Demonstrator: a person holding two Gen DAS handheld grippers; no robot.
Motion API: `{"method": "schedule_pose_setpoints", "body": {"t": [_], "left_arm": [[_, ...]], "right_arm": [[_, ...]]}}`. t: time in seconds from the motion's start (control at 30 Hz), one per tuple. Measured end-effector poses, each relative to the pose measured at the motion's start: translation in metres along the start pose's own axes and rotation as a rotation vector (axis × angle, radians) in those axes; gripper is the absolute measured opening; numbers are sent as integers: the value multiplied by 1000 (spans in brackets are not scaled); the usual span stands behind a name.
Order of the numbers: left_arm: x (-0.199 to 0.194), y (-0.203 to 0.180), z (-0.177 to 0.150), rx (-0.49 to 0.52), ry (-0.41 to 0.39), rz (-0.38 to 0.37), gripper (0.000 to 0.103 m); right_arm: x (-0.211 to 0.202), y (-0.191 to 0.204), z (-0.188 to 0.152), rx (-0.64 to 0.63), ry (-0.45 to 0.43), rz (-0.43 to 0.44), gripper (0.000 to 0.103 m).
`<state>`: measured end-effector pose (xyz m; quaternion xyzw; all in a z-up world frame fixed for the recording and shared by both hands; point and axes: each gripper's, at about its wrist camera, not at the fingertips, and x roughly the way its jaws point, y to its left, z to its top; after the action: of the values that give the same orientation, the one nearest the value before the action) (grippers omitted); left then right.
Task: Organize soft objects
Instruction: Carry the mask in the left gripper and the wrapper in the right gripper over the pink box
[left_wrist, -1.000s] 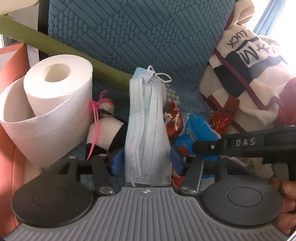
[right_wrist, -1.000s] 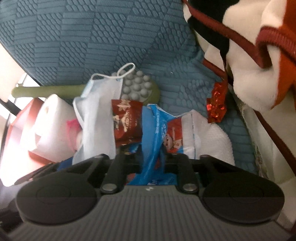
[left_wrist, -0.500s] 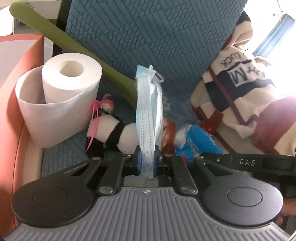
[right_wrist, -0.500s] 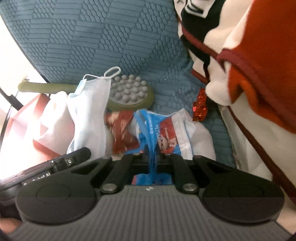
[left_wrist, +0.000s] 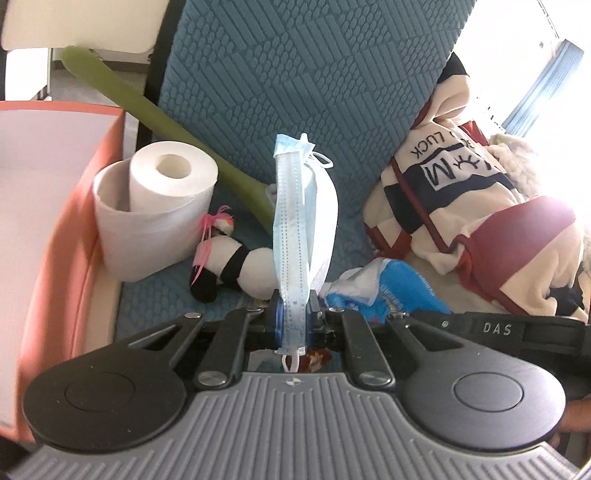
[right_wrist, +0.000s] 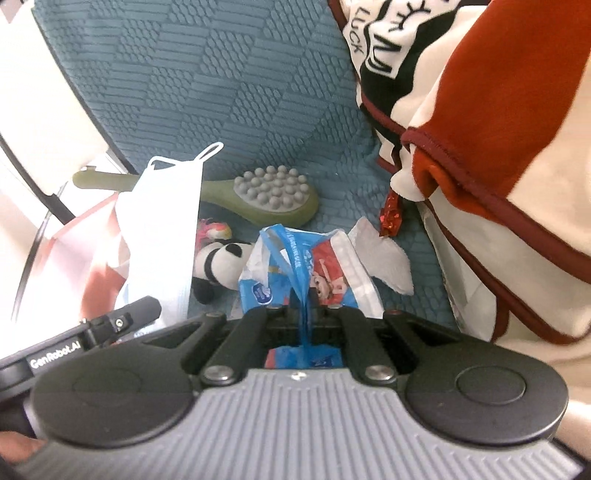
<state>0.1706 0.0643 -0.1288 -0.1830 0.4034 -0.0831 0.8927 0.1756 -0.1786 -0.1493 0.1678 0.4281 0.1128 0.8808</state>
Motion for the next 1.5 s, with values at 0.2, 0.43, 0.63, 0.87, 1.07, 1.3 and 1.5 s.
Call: {"method": "schedule_pose_setpoints", "body": {"t": [0.2, 0.43, 0.63, 0.87, 1.07, 1.3, 1.5], "left_arm": [[-29, -4, -11, 2, -11, 11, 13], [-62, -12, -25, -2, -28, 19, 13], [-86, -15, -33, -4, -31, 11, 13], [-112, -11, -33, -1, -52, 2, 13], [-130, 1, -27, 17, -66, 13, 13], [-156, 26, -22, 6, -92, 50, 13], [-179, 55, -23, -29, -104, 107, 13]], "right_arm": [[-28, 1, -9, -5, -28, 9, 6], [-55, 11, -20, -25, -52, 11, 6], [-77, 23, -30, -26, -78, 17, 6], [-92, 44, -38, -46, -104, 26, 6], [-98, 74, -45, -80, -113, 48, 6], [-98, 116, -51, -148, -118, 109, 6], [-93, 154, -61, -192, -107, 171, 6]]}}
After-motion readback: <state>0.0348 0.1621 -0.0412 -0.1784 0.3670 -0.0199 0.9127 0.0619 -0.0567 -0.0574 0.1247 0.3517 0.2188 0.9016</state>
